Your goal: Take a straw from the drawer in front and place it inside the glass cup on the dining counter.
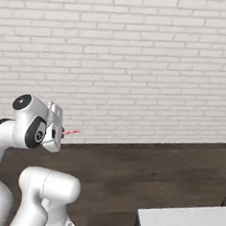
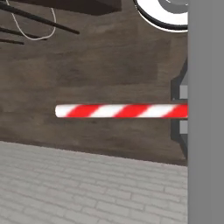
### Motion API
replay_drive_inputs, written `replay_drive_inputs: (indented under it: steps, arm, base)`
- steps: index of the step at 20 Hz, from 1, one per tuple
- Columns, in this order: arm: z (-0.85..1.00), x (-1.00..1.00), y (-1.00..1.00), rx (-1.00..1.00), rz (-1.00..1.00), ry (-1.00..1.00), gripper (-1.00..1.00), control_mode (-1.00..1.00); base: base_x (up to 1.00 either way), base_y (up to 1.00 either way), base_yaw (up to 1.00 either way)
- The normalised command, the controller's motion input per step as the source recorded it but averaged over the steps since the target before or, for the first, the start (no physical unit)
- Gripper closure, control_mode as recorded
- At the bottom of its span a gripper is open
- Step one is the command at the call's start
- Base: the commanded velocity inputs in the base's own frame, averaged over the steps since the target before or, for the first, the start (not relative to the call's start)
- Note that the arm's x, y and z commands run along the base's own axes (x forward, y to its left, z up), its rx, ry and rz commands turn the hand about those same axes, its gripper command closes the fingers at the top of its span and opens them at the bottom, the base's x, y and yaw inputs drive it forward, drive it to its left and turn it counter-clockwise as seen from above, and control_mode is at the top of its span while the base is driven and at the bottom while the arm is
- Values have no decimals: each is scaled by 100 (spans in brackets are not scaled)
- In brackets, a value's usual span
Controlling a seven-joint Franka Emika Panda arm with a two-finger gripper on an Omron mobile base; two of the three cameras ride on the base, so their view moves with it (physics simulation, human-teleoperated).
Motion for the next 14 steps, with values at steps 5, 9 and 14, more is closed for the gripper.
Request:
replay_drive_inputs:
  steps: [5,9,14]
  arm:
    - [0,0,0,0,0,0,100,100]
    - [0,0,0,0,0,0,100,100]
    - [0,0,0,0,0,0,100,100]
  base:
    - [100,0,-53]
    - [96,-4,-61]
    - [69,-2,-71]
